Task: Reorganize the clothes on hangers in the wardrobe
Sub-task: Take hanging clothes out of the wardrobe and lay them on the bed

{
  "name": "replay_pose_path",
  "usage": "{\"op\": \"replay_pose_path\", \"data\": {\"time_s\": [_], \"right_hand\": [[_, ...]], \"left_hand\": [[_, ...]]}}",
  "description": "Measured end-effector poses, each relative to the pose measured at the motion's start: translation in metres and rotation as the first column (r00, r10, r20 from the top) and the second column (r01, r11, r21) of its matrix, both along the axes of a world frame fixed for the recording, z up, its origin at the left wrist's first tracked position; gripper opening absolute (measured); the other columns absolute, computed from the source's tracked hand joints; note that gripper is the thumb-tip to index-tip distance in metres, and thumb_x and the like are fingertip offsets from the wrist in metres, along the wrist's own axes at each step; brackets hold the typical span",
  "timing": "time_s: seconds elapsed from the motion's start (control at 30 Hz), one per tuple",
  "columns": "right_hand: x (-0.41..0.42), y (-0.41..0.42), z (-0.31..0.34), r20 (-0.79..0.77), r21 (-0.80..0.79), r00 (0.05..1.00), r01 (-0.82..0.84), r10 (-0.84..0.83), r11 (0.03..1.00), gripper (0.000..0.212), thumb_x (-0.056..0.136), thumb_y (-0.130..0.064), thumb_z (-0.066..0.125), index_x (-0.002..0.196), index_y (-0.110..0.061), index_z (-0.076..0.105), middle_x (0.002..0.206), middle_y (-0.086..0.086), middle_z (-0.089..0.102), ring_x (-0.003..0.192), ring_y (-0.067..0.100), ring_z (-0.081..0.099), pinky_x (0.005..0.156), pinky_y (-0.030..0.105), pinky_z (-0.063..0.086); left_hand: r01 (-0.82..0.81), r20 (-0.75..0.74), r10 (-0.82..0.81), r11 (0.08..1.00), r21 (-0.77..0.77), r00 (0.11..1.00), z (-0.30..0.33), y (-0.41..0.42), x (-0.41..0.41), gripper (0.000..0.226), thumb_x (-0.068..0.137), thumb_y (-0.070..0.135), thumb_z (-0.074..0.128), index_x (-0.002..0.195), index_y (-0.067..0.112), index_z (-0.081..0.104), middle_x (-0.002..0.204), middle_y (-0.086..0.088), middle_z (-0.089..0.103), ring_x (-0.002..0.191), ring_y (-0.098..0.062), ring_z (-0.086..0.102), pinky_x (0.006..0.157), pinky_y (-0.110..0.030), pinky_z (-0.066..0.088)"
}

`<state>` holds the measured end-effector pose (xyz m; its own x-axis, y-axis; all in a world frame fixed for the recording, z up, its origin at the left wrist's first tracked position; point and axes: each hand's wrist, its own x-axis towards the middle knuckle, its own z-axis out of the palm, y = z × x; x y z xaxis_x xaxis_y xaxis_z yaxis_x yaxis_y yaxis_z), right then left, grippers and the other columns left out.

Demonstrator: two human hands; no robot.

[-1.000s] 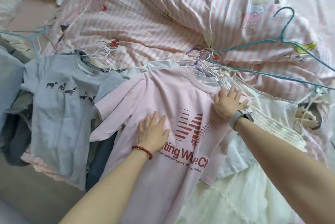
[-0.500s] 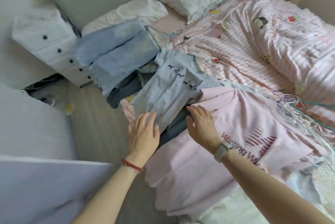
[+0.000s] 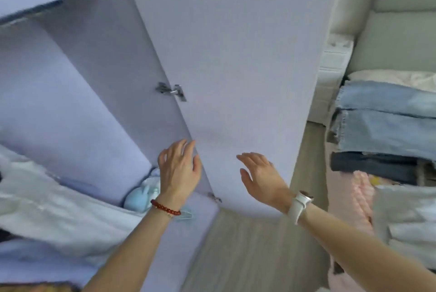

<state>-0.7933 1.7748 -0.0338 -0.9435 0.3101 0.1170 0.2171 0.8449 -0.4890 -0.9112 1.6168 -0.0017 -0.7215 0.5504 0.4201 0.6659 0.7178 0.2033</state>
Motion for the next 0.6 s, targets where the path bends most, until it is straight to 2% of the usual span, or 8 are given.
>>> {"op": "replay_pose_path", "data": {"time_s": [0.1, 0.23, 0.33, 0.4, 0.5, 0.57, 0.6], "right_hand": [[-0.067, -0.043, 0.026, -0.080, 0.010, 0.982, -0.168, 0.169, 0.986, 0.042, 0.095, -0.023, 0.038, 0.137, -0.018, 0.036, 0.142, 0.000, 0.038, 0.134, 0.017, 0.027, 0.104, 0.030, 0.025], [-0.143, -0.095, 0.055, -0.153, 0.011, 0.920, -0.363, 0.360, 0.932, 0.041, 0.094, -0.019, 0.040, 0.135, -0.014, 0.041, 0.140, 0.004, 0.042, 0.130, 0.022, 0.035, 0.105, 0.036, 0.032], [-0.188, -0.140, 0.072, -0.201, -0.005, 0.849, -0.500, 0.489, 0.866, 0.039, 0.094, -0.016, 0.042, 0.133, -0.013, 0.045, 0.137, 0.005, 0.046, 0.127, 0.025, 0.039, 0.105, 0.036, 0.032], [-0.213, -0.171, 0.083, -0.234, -0.048, 0.786, -0.598, 0.573, 0.800, 0.037, 0.094, -0.014, 0.043, 0.131, -0.011, 0.047, 0.134, 0.006, 0.049, 0.124, 0.026, 0.043, 0.105, 0.031, 0.032], [-0.241, -0.216, 0.096, -0.254, -0.143, 0.703, -0.706, 0.664, 0.693, 0.033, 0.093, -0.009, 0.044, 0.124, -0.005, 0.053, 0.126, 0.011, 0.056, 0.117, 0.027, 0.051, 0.098, 0.024, 0.033], [-0.255, -0.244, 0.100, -0.253, -0.224, 0.651, -0.759, 0.716, 0.611, 0.028, 0.092, -0.005, 0.041, 0.115, 0.003, 0.056, 0.116, 0.017, 0.060, 0.108, 0.031, 0.054, 0.090, 0.027, 0.038], [-0.261, -0.258, 0.102, -0.251, -0.264, 0.626, -0.778, 0.738, 0.570, 0.027, 0.093, -0.005, 0.040, 0.114, 0.003, 0.056, 0.114, 0.017, 0.060, 0.105, 0.029, 0.055, 0.086, 0.023, 0.039]], "left_hand": [[-0.209, -0.054, 0.212, 0.976, 0.052, 0.976, 0.026, -0.060, -0.038, 0.036, 0.083, 0.010, 0.060, 0.119, 0.009, 0.060, 0.125, -0.012, 0.057, 0.117, -0.028, 0.052, 0.097, -0.044, 0.035], [-0.404, -0.180, 0.421, 0.906, 0.127, 0.889, 0.060, -0.128, -0.067, 0.035, 0.079, 0.009, 0.065, 0.114, 0.008, 0.062, 0.119, -0.013, 0.061, 0.108, -0.031, 0.057, 0.089, -0.047, 0.040], [-0.531, -0.302, 0.559, 0.829, 0.178, 0.772, 0.083, -0.177, -0.078, 0.033, 0.076, 0.014, 0.061, 0.109, 0.009, 0.065, 0.112, -0.011, 0.064, 0.100, -0.029, 0.061, 0.084, -0.045, 0.043], [-0.610, -0.356, 0.637, 0.767, 0.199, 0.684, 0.099, -0.207, -0.080, 0.035, 0.078, 0.021, 0.051, 0.108, 0.010, 0.065, 0.110, -0.010, 0.064, 0.099, -0.028, 0.062, 0.084, -0.042, 0.042], [-0.731, -0.340, 0.751, 0.648, 0.214, 0.566, 0.110, -0.250, -0.076, 0.040, 0.081, 0.025, 0.042, 0.110, 0.009, 0.065, 0.111, -0.011, 0.064, 0.101, -0.029, 0.061, 0.082, -0.044, 0.042], [-0.825, -0.255, 0.843, 0.526, 0.205, 0.474, 0.108, -0.277, -0.071, 0.039, 0.082, 0.022, 0.047, 0.116, 0.008, 0.061, 0.117, -0.012, 0.061, 0.107, -0.031, 0.057, 0.084, -0.047, 0.040], [-0.874, -0.186, 0.887, 0.452, 0.177, 0.422, 0.106, -0.290, -0.069, 0.040, 0.085, 0.022, 0.048, 0.122, 0.009, 0.056, 0.122, -0.012, 0.058, 0.111, -0.032, 0.053, 0.088, -0.049, 0.038]]}}
